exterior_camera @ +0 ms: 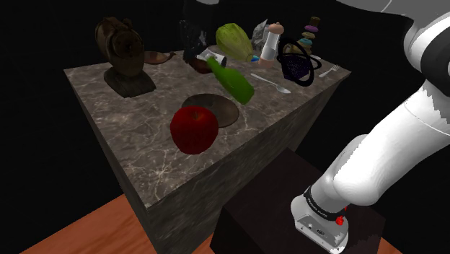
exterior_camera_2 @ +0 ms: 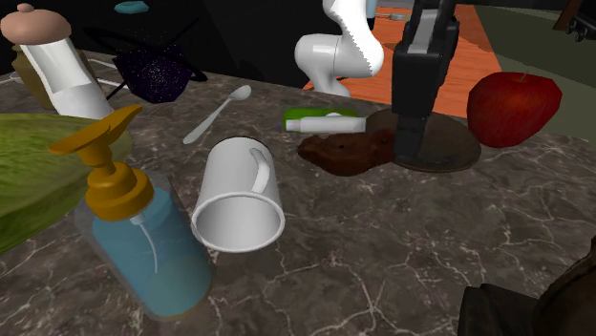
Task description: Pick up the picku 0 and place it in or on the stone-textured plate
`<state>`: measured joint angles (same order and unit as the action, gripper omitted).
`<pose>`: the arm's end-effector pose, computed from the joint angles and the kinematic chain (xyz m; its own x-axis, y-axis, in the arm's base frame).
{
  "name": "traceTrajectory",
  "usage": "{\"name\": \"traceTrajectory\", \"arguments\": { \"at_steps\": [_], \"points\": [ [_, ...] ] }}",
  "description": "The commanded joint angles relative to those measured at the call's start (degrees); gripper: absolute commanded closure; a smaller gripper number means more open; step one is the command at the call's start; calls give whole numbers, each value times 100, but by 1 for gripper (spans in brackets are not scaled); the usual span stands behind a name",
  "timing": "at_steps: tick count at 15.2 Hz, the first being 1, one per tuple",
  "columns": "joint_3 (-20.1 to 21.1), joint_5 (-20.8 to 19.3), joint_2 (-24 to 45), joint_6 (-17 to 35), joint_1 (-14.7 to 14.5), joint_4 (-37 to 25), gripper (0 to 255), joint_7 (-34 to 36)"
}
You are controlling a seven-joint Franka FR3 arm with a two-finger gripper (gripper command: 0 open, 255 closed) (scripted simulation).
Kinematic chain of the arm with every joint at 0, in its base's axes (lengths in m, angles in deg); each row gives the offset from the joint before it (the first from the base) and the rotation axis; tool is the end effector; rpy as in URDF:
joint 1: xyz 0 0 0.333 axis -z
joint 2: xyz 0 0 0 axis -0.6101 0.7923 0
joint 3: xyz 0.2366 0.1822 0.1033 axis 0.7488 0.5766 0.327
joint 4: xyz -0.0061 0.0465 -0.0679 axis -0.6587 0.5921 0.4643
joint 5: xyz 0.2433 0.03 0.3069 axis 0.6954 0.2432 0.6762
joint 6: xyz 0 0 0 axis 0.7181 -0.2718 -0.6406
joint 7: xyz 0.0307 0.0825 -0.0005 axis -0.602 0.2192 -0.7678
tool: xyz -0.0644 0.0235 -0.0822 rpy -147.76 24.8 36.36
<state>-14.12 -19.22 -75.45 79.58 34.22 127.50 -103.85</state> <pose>0.5248 0.1864 0.6173 0.1306 0.9853 0.1101 0.9714 -0.1494 0.1845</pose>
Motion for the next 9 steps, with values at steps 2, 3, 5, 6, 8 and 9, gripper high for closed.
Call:
{"name": "traceTrajectory", "arguments": {
  "at_steps": [2,3,5,6,8,9],
  "points": [
    [4,-13,32,-244,-2,-274,255,17],
    [6,-19,49,-325,-2,-372,255,22],
    [41,10,-103,-395,-37,-298,255,92],
    [76,44,-267,-399,-73,-145,255,159],
    [150,114,-585,-422,-148,133,255,298],
    [189,150,-738,-440,-188,260,255,370]
  ]
}}
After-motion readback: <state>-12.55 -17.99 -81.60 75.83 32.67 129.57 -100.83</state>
